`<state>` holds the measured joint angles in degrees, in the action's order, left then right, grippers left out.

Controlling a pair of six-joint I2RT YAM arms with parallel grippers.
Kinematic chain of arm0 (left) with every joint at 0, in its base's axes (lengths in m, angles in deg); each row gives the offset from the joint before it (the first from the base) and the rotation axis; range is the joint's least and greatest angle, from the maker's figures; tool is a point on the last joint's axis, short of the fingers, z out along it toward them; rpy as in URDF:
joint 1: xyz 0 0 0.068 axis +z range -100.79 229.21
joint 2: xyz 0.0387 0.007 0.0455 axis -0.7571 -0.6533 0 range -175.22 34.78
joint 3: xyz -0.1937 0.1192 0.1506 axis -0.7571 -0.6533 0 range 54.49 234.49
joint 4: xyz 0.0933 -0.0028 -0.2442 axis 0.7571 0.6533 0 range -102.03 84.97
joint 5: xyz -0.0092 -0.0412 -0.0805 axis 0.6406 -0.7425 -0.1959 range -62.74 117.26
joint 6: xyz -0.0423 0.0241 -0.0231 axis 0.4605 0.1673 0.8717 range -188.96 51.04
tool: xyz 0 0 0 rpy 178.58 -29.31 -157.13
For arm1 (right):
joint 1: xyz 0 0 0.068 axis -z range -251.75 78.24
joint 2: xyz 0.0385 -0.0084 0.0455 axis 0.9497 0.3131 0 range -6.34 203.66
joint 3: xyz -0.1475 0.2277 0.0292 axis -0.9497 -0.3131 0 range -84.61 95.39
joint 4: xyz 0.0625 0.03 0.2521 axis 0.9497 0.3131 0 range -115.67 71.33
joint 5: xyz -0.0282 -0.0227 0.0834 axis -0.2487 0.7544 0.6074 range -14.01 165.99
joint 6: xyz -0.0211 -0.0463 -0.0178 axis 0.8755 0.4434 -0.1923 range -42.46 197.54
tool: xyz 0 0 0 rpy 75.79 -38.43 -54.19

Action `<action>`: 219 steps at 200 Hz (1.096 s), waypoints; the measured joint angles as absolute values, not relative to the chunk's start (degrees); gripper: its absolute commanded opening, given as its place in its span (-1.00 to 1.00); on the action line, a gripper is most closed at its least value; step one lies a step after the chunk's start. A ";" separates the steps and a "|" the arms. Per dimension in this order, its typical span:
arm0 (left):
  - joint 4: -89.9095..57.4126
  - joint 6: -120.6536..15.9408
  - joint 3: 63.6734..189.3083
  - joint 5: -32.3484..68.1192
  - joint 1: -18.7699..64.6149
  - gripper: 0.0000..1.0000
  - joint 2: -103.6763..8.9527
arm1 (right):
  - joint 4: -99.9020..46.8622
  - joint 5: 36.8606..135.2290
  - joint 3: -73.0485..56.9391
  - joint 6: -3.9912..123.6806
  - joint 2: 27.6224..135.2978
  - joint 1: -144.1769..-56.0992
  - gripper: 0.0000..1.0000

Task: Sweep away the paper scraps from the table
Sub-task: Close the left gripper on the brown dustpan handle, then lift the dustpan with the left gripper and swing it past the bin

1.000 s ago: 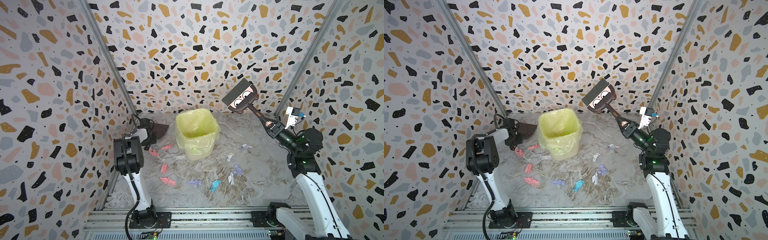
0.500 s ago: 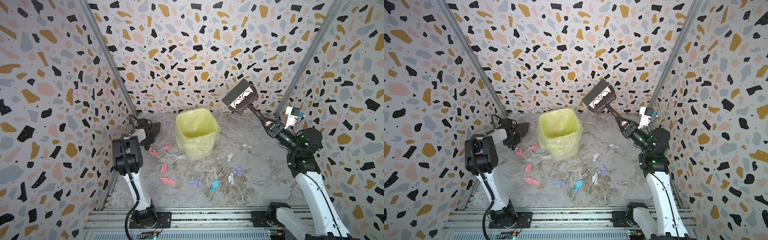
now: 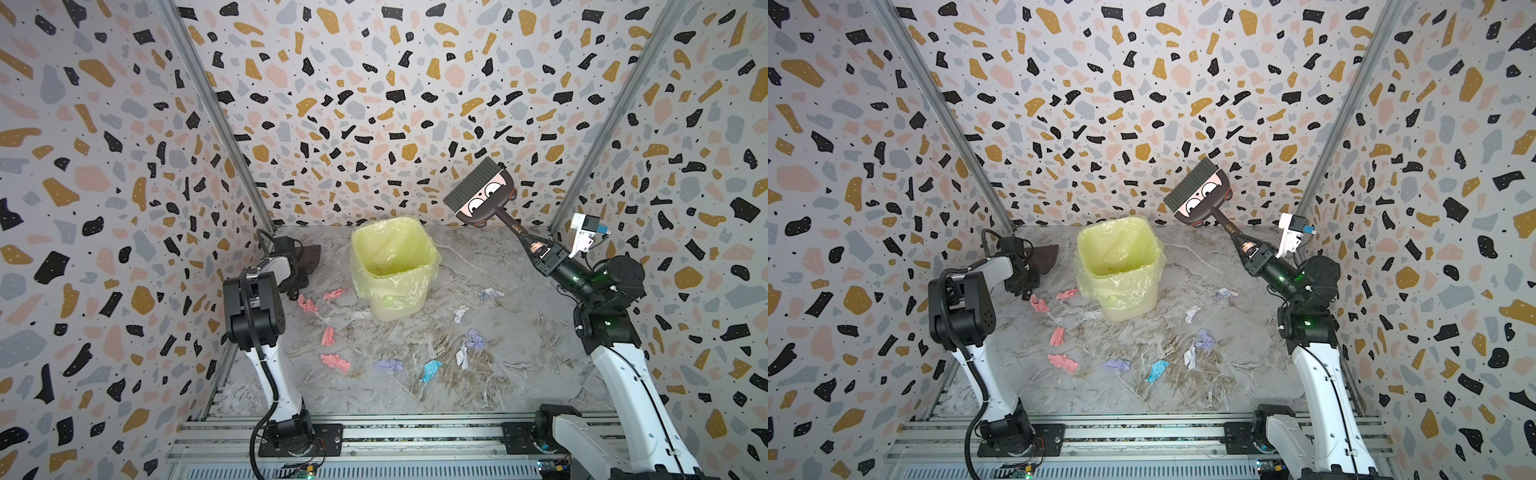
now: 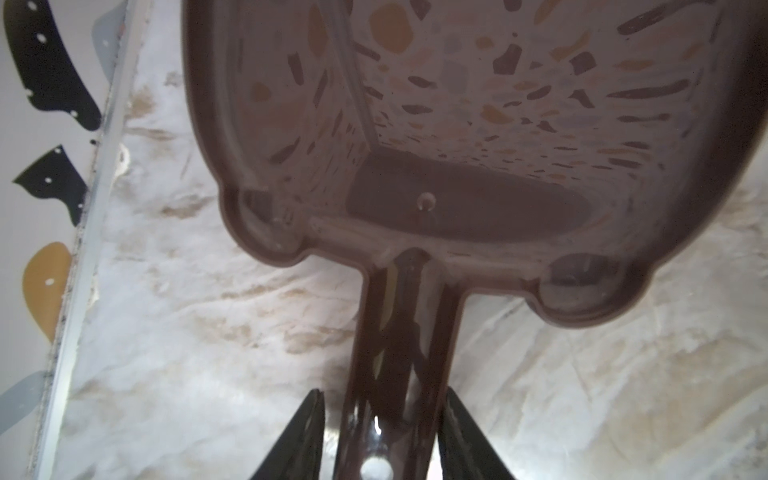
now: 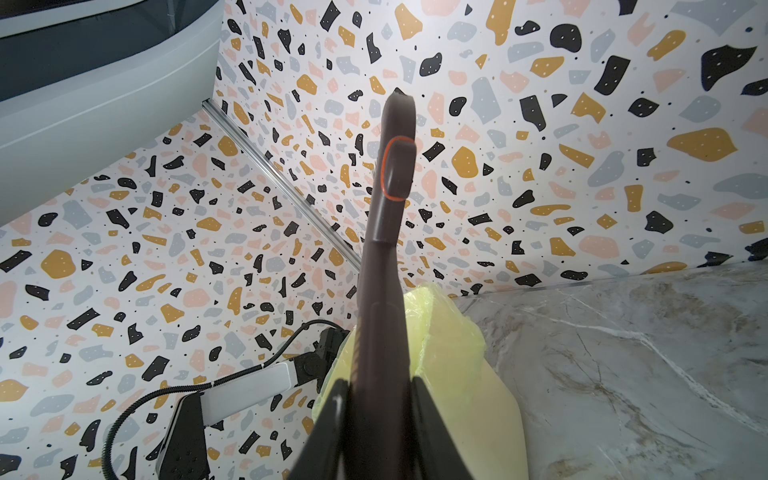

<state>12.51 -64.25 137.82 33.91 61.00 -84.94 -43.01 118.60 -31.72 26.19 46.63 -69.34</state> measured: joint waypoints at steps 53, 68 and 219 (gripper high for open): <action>12.72 -65.32 137.89 31.81 61.55 -0.29 -84.98 | -43.03 118.62 -31.72 26.19 46.65 -69.34 -1.00; 12.68 -65.39 137.91 31.07 61.59 -0.37 -85.03 | -43.03 118.60 -31.72 26.19 46.65 -69.34 -1.00; 11.61 -64.73 137.49 30.15 61.79 -1.00 -84.48 | -43.01 118.45 -31.72 26.19 47.13 -69.34 -1.00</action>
